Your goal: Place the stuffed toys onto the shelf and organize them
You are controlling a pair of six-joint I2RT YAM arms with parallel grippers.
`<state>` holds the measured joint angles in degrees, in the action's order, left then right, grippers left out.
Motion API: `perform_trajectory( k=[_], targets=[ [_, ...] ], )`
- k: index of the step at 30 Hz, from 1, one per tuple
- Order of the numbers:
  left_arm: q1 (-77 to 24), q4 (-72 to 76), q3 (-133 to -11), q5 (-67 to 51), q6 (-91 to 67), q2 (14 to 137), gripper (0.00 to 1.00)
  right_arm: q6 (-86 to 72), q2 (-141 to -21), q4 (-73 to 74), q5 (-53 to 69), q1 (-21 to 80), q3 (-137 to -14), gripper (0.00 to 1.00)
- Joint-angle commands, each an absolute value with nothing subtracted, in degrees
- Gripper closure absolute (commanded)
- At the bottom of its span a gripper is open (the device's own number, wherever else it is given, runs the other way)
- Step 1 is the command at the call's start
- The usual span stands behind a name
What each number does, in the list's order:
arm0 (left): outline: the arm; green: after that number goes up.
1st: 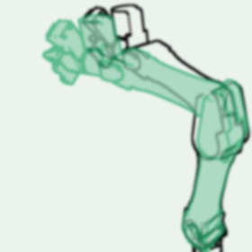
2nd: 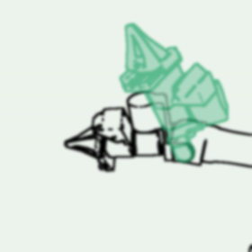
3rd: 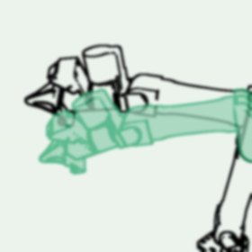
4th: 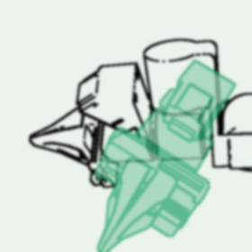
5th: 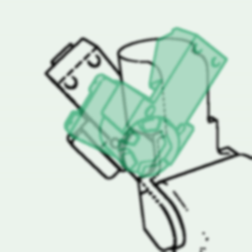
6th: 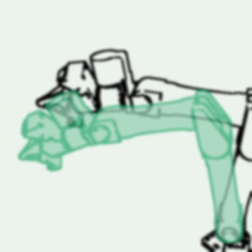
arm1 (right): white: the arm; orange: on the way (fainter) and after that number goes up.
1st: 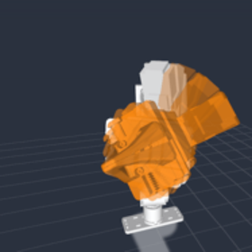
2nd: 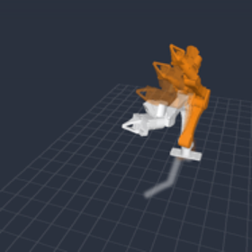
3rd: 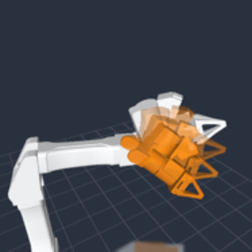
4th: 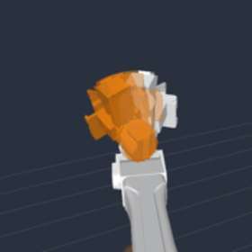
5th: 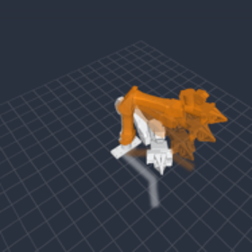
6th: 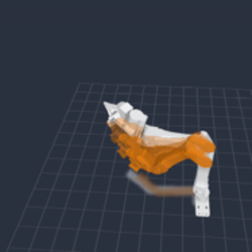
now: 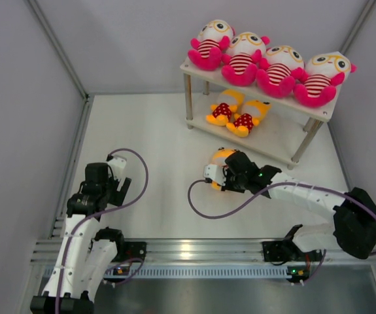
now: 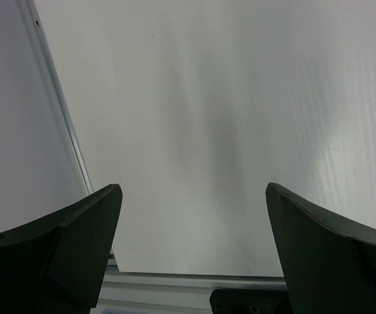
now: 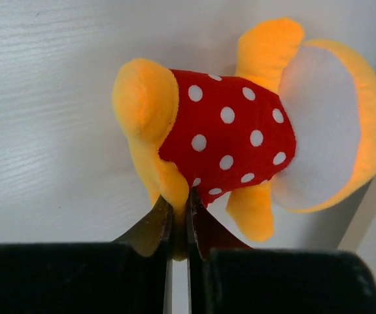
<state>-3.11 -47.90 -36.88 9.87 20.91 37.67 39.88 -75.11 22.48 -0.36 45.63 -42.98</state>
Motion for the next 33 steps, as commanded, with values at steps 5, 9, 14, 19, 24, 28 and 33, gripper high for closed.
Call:
perform_trajectory(
  k=[5,9,14,19,24,28,33],
  targets=[
    [-3.3,-44.6,-36.8,9.2,20.7,38.1,0.02,40.2,-60.1,38.6,-3.9,48.2,-57.2,1.0],
    [-3.3,-44.3,-36.7,8.9,20.7,38.5,0.03,41.1,-57.4,49.0,-9.5,48.3,-63.4,1.0],
    [-3.3,-44.1,-36.7,8.6,20.7,38.6,0.03,44.5,-58.1,53.3,-17.5,42.7,-63.5,1.0],
    [-3.3,-44.1,-36.7,8.5,20.8,38.2,0.03,49.7,-57.5,44.6,-18.1,33.1,-61.3,1.0],
    [-3.3,-44.1,-36.6,8.4,20.8,38.4,0.03,55.2,-59.8,36.1,-18.1,29.3,-56.9,1.0],
    [-3.3,-44.2,-36.6,8.7,20.8,38.4,0.03,59.3,-64.0,27.4,-20.0,24.5,-54.8,1.0],
    [-3.3,-44.2,-36.6,8.8,20.7,38.7,0.03,62.0,-66.7,18.7,-16.8,19.3,-51.9,1.0]
  ],
)
